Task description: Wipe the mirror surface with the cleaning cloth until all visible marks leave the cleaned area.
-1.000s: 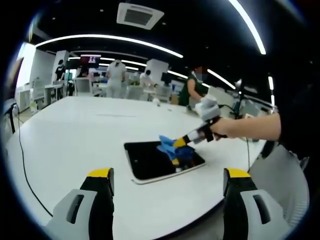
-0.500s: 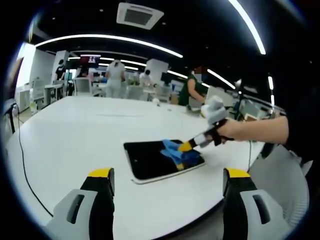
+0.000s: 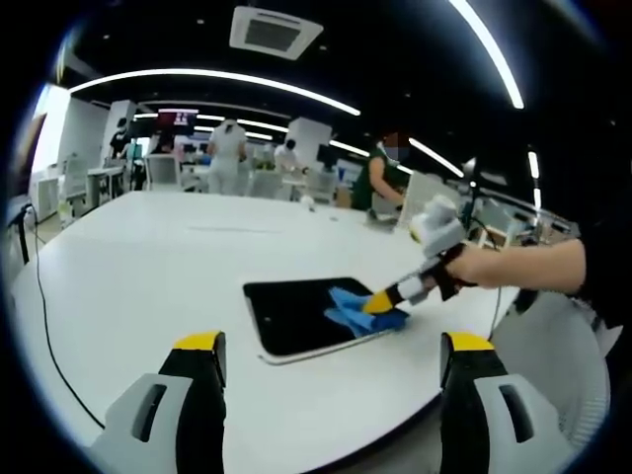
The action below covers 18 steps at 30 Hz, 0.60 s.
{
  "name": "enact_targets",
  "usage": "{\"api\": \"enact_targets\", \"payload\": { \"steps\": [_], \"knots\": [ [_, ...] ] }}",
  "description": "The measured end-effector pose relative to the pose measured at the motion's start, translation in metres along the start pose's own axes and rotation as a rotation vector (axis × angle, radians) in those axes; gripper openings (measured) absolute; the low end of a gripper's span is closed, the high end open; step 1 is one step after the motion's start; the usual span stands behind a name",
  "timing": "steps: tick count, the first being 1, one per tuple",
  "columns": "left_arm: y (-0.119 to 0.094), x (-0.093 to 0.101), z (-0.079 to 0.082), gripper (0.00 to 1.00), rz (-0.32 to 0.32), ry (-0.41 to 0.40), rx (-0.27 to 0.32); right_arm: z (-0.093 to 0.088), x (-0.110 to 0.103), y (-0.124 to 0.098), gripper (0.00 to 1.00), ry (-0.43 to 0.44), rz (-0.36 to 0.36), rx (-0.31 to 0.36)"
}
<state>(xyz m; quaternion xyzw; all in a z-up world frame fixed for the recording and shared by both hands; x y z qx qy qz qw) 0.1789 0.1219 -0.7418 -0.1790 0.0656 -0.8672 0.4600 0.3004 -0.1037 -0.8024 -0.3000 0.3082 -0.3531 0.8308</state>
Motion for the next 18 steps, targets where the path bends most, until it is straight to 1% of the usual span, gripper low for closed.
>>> {"api": "enact_targets", "payload": {
  "steps": [6,18],
  "knots": [
    [-0.001,-0.001,0.000,0.90,0.006,-0.001,0.003,-0.009,-0.008,-0.004,0.01,-0.023,-0.001,-0.003],
    [-0.001,-0.001,-0.001,0.90,0.012,-0.002,-0.003,-0.018,-0.013,-0.010,0.01,0.013,0.023,0.002]
  ]
}}
Point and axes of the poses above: the point that each gripper's makers call its tool centre point, and the gripper's own axes: y roughly forward along the fingers, x roughly to its right, z roughly out of its top, the point moved 7 cm from there along -y, roughly backward along the fingers, and after that the axes turned 1 degree about -y, right-handed, at the moved point
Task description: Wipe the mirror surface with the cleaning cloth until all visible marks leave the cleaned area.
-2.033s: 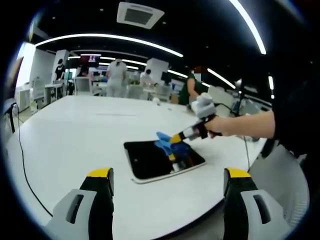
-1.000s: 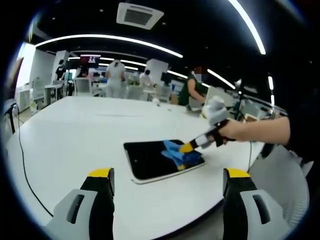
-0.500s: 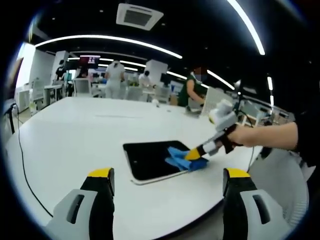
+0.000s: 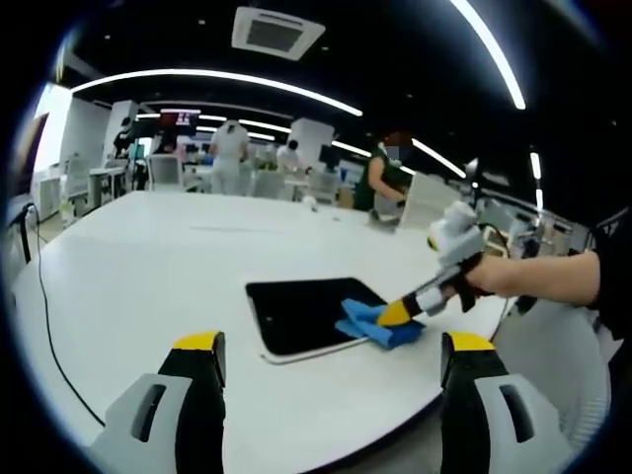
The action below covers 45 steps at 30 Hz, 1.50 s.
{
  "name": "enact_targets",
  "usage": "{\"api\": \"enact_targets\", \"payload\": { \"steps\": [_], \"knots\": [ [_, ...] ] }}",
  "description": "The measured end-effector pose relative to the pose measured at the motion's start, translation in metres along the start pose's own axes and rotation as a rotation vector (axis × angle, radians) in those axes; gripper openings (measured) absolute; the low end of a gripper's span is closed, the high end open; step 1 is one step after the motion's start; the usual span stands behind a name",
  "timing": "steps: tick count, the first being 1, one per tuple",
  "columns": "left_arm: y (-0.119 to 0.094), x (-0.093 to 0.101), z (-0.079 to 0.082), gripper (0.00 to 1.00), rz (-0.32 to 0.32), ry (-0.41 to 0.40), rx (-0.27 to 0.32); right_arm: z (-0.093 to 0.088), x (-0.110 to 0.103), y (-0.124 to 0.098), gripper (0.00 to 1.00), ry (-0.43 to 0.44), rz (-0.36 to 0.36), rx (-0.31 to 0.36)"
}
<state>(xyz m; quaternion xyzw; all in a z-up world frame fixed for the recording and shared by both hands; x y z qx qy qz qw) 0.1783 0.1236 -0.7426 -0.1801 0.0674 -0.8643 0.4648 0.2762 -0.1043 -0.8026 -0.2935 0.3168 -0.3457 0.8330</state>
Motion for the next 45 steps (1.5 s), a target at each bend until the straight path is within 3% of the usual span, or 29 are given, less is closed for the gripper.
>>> {"api": "enact_targets", "payload": {
  "steps": [25,45],
  "knots": [
    [0.000,0.000,-0.001,0.91,-0.003,-0.001,-0.011,-0.001,0.002,-0.001,0.01,-0.009,0.015,0.010],
    [0.001,-0.001,0.000,0.92,-0.007,-0.002,-0.001,-0.010,0.020,-0.017,0.01,0.040,0.008,0.020]
  ]
}}
Point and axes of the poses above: the point that each gripper's makers call its tool centre point, and the gripper's own axes: y roughly forward along the fingers, x roughly to its right, z roughly out of its top, the point moved 7 cm from there along -y, roughly backward along the fingers, and after that the axes turned 1 degree about -y, right-handed, at the moved point
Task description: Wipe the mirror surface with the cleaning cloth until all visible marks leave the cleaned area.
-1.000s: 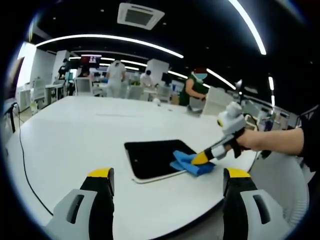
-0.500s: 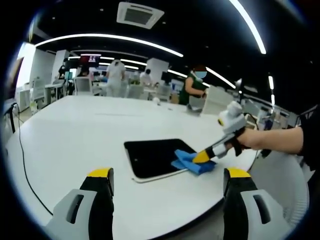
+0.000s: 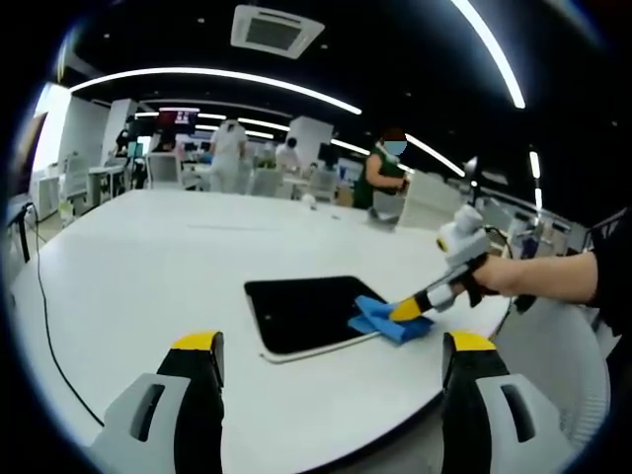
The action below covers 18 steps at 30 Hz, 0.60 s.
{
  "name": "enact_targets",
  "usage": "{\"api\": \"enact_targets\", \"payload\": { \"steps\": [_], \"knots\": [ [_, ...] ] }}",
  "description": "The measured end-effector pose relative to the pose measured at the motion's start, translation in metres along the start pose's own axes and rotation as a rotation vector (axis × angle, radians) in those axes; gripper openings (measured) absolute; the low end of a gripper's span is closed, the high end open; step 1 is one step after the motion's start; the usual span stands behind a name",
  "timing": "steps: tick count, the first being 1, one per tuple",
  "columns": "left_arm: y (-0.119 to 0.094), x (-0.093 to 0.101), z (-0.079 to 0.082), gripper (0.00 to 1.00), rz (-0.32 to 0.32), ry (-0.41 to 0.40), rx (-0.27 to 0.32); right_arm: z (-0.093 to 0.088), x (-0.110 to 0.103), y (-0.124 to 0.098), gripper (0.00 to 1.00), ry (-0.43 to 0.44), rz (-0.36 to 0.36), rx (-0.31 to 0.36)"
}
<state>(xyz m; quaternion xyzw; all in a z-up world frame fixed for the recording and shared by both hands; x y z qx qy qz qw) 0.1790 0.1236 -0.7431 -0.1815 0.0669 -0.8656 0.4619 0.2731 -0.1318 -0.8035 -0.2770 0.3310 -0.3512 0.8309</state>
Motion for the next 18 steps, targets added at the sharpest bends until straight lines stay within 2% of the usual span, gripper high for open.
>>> {"api": "enact_targets", "payload": {
  "steps": [18],
  "knots": [
    [0.000,0.001,0.001,0.92,-0.007,-0.003,0.009,-0.006,0.010,-0.011,0.01,0.034,-0.021,0.008]
  ]
}}
Point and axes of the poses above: the point that each gripper's makers call its tool centre point, and the gripper's own axes: y roughly forward along the fingers, x roughly to its right, z roughly out of its top, the point moved 7 cm from there along -y, roughly backward along the fingers, and after that the axes turned 1 degree about -y, right-handed, at the moved point
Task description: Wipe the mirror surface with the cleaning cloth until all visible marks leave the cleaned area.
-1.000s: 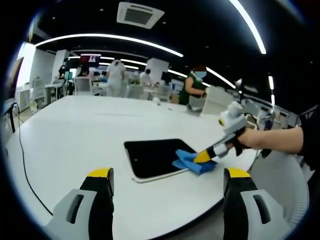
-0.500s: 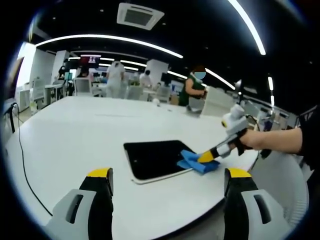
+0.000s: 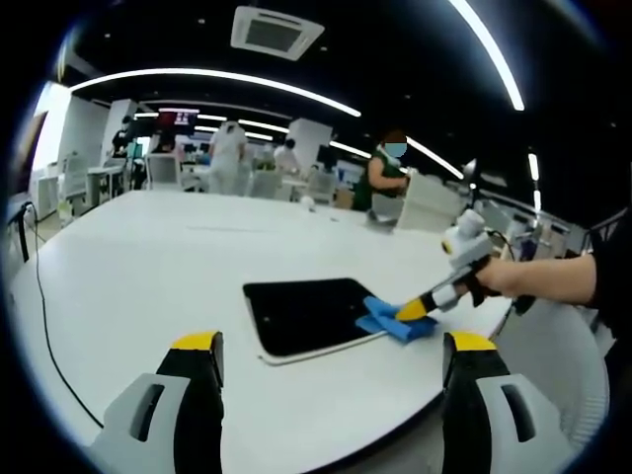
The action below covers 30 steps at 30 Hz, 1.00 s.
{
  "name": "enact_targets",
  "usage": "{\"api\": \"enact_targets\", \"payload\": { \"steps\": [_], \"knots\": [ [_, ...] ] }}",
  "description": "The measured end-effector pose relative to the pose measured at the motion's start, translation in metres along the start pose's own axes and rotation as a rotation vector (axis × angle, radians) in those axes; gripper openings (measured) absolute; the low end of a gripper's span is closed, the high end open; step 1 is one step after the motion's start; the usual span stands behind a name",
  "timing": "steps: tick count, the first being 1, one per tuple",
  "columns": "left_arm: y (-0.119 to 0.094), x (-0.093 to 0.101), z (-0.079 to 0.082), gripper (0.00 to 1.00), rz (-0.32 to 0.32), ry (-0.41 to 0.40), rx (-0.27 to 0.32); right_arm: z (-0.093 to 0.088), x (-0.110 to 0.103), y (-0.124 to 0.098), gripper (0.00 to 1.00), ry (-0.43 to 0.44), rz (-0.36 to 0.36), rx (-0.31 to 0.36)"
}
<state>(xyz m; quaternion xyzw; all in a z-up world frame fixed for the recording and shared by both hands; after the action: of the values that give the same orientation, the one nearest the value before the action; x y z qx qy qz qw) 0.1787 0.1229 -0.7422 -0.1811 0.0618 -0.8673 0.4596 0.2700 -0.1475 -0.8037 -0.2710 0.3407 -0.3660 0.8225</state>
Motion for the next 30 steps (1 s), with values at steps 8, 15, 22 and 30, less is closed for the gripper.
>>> {"api": "enact_targets", "payload": {
  "steps": [8,15,22,30],
  "knots": [
    [0.000,0.001,0.001,0.92,-0.007,0.000,0.006,0.003,0.002,0.002,0.01,-0.024,-0.004,-0.014],
    [0.001,0.001,0.001,0.92,-0.009,-0.002,0.006,0.009,0.004,0.004,0.01,-0.032,-0.014,-0.019],
    [0.001,0.001,0.001,0.92,-0.009,-0.001,0.002,0.014,0.009,0.007,0.01,-0.029,-0.006,-0.014],
    [0.001,0.001,0.000,0.92,-0.008,-0.001,-0.003,0.024,0.015,0.013,0.01,-0.063,-0.025,-0.003]
  ]
}}
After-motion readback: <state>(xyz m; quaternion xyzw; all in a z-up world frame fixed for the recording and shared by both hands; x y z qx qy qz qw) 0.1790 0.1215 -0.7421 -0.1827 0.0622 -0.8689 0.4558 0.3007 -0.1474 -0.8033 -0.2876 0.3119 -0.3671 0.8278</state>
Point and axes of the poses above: the point that each gripper's makers call its tool centre point, and the gripper's own axes: y roughly forward along the fingers, x roughly to its right, z roughly out of its top, the point moved 7 cm from there along -y, roughly backward along the fingers, and after that the axes turned 1 degree about -y, right-handed, at the moved point
